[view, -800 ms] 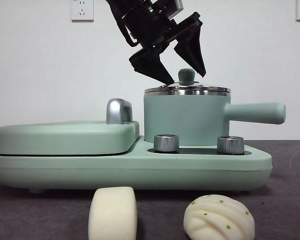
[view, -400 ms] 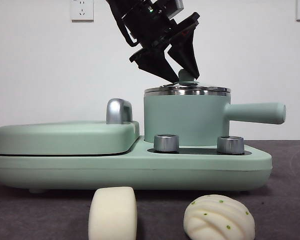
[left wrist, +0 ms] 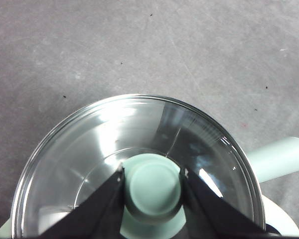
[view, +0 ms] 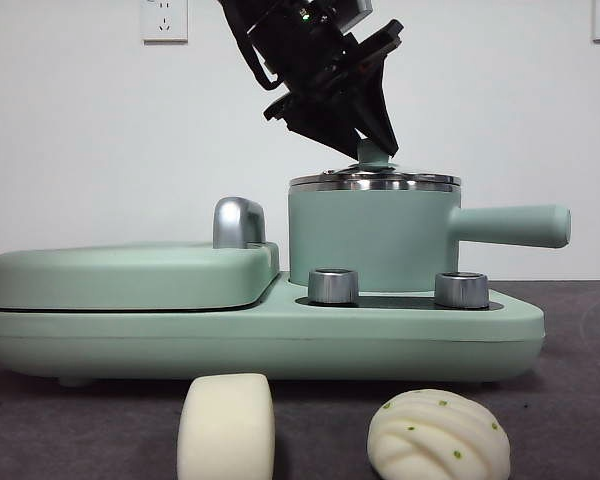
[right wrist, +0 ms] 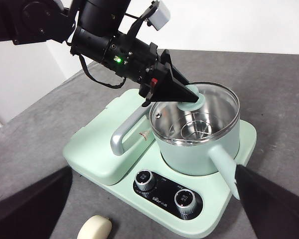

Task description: Put the buns in a small steamer

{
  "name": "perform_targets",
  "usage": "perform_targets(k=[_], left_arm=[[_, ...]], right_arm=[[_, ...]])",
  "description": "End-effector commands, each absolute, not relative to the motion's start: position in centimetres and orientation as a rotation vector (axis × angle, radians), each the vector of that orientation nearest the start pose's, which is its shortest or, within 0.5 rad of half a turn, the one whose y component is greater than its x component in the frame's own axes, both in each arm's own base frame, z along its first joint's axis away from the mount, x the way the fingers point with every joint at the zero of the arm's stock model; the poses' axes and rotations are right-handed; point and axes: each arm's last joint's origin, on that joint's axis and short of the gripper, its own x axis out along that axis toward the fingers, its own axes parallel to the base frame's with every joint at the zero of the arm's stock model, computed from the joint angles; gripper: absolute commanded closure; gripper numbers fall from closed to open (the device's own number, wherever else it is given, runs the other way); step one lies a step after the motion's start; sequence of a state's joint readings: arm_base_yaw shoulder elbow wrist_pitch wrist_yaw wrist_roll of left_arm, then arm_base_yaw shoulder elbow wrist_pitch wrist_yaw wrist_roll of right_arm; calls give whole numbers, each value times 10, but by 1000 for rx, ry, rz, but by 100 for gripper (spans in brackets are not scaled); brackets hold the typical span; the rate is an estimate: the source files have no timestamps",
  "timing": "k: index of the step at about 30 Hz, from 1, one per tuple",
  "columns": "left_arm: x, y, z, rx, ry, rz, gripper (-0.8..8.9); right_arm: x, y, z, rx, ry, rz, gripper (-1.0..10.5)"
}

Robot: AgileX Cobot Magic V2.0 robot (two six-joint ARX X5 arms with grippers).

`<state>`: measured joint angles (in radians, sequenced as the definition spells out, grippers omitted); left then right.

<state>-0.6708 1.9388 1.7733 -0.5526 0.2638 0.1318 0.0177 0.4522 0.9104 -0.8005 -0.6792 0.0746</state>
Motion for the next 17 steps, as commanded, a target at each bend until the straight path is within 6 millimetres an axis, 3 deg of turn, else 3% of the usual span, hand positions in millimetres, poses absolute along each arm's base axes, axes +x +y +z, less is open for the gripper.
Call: perform_targets(k=[1, 5, 17], left_arm=[[342, -285, 300, 272, 681, -944, 735], [342, -285, 311, 264, 682, -941, 736], [337, -274, 374, 273, 615, -941, 763]], right_arm=[[59, 19, 355, 175, 337, 682, 426], [59, 19, 355, 176, 338, 682, 426], [60, 20, 355, 239, 366, 694, 426]])
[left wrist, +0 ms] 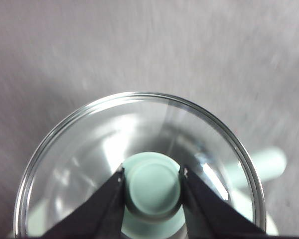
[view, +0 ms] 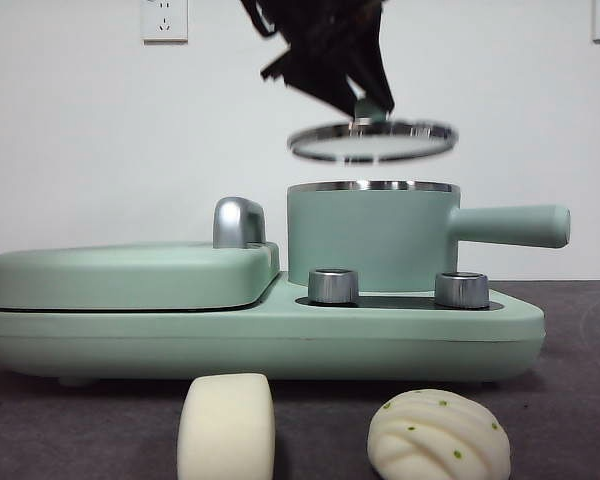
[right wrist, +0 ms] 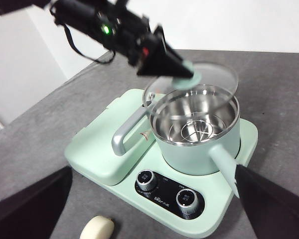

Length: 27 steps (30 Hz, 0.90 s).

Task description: Put the buns in a small steamer

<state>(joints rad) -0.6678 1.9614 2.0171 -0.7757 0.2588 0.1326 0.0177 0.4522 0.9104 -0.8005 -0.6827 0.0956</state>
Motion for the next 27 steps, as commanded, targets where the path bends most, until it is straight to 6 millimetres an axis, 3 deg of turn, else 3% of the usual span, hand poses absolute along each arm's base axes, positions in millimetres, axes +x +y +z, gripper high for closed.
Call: perform_targets(k=[1, 8, 15, 21, 27], left_arm=[[337, -273, 378, 280, 608, -942, 763], [339, -255, 401, 304, 580, -920, 763], [353, -226, 410, 287, 574, -851, 763], [368, -196, 413, 262, 576, -773, 768], [381, -169, 413, 239, 575, -703, 789]], right_arm=[[61, 20, 355, 244, 371, 716, 427], [77, 24, 351, 380, 514, 769, 433], [97, 37, 344, 433, 665, 800, 434], [115, 64, 333, 409, 820, 796, 434], [128, 112, 314, 337, 996, 773, 434]])
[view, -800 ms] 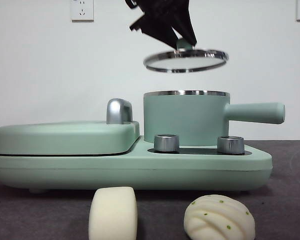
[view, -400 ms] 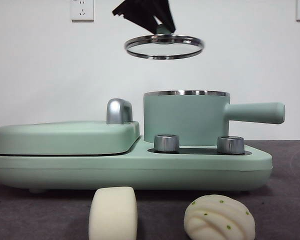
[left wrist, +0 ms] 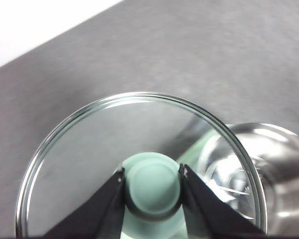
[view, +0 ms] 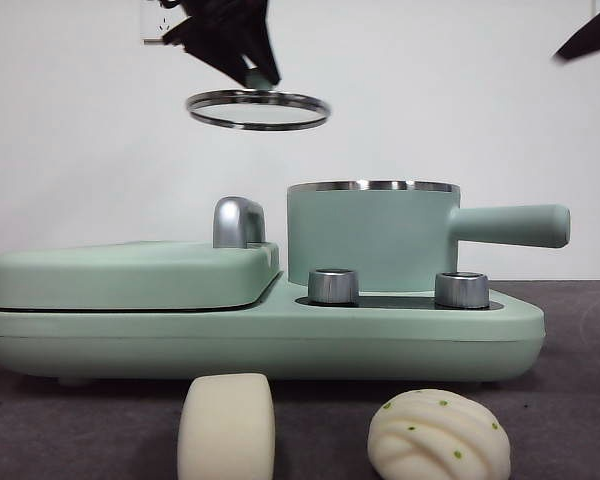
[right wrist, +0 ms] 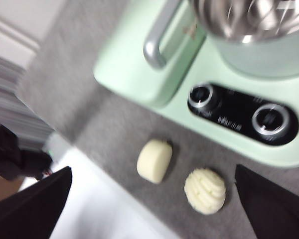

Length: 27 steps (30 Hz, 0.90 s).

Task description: Put the buns in a small steamer

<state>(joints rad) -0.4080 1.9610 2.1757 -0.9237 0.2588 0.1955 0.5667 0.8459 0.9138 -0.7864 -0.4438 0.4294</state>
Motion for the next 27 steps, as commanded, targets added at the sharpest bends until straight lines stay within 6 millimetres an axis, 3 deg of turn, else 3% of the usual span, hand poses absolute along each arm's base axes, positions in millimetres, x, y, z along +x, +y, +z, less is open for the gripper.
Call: perform_targets(k=[1, 10, 16, 21, 27], left_arm=[[383, -165, 413, 236, 575, -693, 789], [396, -133, 414, 211, 575, -613, 789], [400, -121, 414, 202, 576, -584, 789], [401, -117, 414, 198, 578, -574, 789], [401, -115, 414, 197, 578, -569, 789]], right_arm=[[129, 121, 310, 317, 1025, 771, 434], [136, 202, 273, 162, 1220, 755, 435], [141, 244, 255, 57, 1280, 721, 436], [143, 269, 234, -9, 1345, 710, 465], [141, 282, 208, -77, 1418, 677, 474]])
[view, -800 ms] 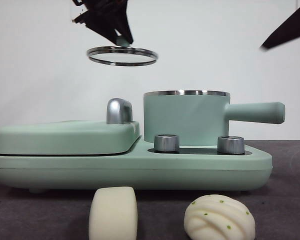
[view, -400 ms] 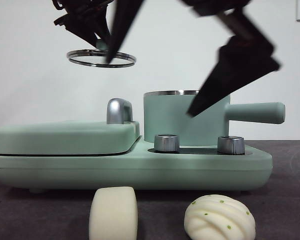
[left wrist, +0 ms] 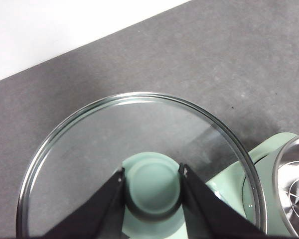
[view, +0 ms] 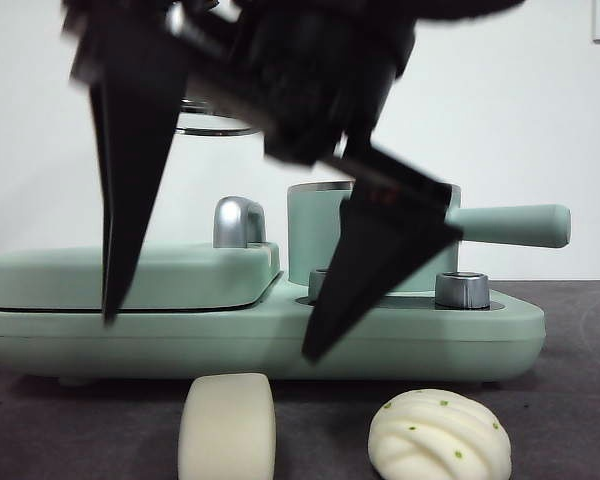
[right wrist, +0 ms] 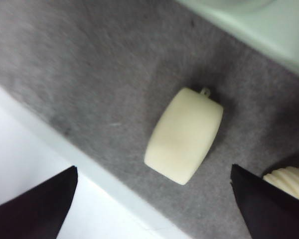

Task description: Put the buns in a small steamer

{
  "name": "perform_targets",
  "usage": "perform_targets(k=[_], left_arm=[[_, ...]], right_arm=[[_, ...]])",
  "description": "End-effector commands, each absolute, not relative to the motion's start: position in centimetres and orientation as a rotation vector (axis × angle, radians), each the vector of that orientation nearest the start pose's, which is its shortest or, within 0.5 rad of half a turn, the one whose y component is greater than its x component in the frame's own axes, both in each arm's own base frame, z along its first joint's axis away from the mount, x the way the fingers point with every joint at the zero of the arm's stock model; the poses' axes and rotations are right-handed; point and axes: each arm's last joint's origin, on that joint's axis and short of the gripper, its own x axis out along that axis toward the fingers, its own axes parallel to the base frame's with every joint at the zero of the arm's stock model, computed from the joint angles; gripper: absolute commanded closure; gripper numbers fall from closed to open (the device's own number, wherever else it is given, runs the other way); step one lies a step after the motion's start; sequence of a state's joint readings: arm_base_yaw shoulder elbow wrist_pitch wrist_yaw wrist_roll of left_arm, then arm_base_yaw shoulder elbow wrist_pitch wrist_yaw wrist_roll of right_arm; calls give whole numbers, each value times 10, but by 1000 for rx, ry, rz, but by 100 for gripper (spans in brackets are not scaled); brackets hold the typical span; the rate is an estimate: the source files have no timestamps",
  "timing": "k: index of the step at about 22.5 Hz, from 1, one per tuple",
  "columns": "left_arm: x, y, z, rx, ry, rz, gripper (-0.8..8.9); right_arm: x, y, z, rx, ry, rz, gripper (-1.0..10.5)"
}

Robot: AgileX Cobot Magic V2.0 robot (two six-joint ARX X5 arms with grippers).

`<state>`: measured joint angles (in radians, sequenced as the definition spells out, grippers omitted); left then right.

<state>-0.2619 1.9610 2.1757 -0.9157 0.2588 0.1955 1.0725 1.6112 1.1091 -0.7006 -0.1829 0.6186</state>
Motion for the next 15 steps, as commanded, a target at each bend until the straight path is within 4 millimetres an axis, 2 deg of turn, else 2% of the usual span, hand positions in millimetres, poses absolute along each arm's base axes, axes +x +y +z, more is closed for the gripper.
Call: perform_targets(k=[1, 4, 9, 15], left_arm=[[401, -115, 414, 197, 578, -569, 789], [401, -115, 414, 197, 578, -570, 789], [402, -115, 414, 197, 573, -570, 789], [402, -115, 415, 197, 568, -569, 789]], right_arm=[[142, 283, 205, -83, 1421, 674, 475], [144, 287, 198, -97, 1421, 675, 488], [148, 293, 185, -137, 1408, 671, 594], [150, 292, 182, -168, 1370, 621, 801]])
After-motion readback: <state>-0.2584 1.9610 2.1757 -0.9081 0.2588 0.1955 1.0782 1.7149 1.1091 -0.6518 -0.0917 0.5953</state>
